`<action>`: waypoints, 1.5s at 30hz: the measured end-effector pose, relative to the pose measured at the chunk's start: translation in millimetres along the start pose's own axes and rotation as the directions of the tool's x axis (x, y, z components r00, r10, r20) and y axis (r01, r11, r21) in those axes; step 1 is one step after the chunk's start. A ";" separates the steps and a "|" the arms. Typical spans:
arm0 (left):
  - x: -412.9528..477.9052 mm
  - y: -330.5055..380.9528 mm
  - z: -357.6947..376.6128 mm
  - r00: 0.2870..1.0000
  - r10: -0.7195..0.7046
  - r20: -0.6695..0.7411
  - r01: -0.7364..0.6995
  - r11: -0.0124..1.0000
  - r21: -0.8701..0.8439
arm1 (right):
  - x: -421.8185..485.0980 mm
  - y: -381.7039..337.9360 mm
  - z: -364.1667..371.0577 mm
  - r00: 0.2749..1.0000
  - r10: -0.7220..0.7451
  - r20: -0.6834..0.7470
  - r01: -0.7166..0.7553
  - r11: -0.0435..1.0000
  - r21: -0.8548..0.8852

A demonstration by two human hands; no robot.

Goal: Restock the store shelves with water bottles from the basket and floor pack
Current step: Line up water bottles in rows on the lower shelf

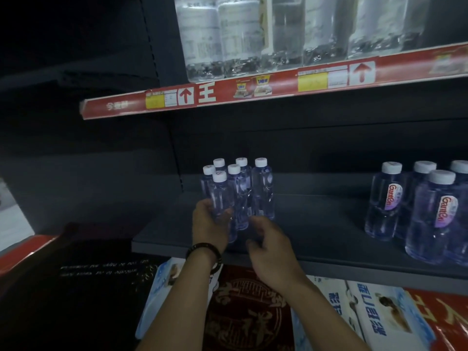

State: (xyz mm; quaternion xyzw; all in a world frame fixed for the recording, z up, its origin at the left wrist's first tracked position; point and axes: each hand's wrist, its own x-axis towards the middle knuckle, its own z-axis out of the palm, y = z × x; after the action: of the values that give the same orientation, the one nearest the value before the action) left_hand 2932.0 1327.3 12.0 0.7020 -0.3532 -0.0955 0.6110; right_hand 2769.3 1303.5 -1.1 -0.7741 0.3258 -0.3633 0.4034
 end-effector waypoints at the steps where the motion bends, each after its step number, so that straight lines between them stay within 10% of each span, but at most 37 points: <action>1: -1.6 0.8 -1.3 0.999 -0.008 0.033 0.007 1.000 0.004 | -0.8 -0.8 -2.2 1.000 -0.011 -0.005 0.011 1.000 -0.004; 21: -36.1 35.7 78.0 0.870 0.109 0.480 -0.085 0.994 -0.072 | -19.6 19.6 -79.9 0.997 -0.075 -0.031 0.066 0.974 -0.218; 45: -75.3 70.8 163.8 0.867 0.028 0.497 0.021 0.995 -0.094 | -56.2 52.5 -168.9 1.000 -0.006 0.015 0.012 0.900 -0.435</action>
State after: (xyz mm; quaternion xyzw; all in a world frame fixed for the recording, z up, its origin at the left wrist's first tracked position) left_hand 2757.3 1243.7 16.6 0.6228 -0.4949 -0.2889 0.5326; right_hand 2589.4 1258.5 6.2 -0.8486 0.3922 -0.2782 0.2207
